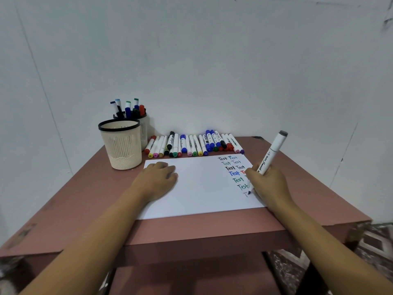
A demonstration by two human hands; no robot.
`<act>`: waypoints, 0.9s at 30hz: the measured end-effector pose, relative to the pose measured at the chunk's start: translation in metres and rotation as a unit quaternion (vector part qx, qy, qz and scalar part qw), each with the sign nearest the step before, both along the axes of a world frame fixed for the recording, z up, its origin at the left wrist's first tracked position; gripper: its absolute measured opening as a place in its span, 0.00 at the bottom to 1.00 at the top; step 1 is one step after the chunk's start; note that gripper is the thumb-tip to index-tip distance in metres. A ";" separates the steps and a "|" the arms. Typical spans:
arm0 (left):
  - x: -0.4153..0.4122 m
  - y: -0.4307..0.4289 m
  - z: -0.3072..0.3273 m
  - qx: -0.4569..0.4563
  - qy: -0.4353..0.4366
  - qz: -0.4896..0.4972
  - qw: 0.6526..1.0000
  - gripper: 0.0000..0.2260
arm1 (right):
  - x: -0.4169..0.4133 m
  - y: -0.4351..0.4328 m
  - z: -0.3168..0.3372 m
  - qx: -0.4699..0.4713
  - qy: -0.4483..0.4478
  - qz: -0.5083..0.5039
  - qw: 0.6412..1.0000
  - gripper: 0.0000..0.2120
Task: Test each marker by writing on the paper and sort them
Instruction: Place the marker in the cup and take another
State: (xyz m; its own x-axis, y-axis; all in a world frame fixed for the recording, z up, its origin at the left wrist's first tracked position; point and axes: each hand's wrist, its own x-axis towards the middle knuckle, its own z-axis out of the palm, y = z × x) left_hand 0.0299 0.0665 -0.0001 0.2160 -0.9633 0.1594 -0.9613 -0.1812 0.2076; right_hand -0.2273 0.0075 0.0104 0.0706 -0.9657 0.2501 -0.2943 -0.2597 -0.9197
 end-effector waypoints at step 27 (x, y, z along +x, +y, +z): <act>0.000 0.000 0.000 -0.001 -0.003 0.000 1.000 0.19 | -0.001 -0.003 -0.001 0.015 -0.014 -0.019 1.000 0.11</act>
